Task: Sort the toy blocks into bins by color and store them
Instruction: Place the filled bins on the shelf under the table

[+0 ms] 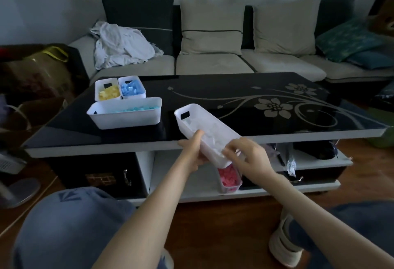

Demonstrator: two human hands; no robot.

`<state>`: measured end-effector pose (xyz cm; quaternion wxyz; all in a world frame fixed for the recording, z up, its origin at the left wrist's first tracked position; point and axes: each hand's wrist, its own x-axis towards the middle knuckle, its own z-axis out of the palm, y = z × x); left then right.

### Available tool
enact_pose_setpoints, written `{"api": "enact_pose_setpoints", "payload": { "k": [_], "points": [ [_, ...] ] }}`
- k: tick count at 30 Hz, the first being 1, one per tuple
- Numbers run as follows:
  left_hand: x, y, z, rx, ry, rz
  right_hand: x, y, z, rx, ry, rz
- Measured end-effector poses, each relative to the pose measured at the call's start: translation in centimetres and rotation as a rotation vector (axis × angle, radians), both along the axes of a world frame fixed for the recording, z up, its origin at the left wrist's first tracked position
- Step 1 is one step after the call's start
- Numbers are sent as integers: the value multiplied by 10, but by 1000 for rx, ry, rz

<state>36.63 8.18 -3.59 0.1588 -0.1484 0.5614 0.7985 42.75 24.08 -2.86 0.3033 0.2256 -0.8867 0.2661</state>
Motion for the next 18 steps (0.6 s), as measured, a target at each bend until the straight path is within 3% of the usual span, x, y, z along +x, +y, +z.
{"api": "enact_pose_setpoints", "payload": {
  "k": [3,6,9,18],
  "points": [
    [25,-6,-9,23,4,96,-5,0,0,-245,-81,-170],
    [45,-9,-23,-8,1,166,-19,4,-3,-305,-410,-179],
    [60,-5,-44,-108,71,268,-23,5,-13,-46,-668,-77],
    [67,5,-95,-139,-121,322,-31,-3,-61,256,-684,14]
  ]
}}
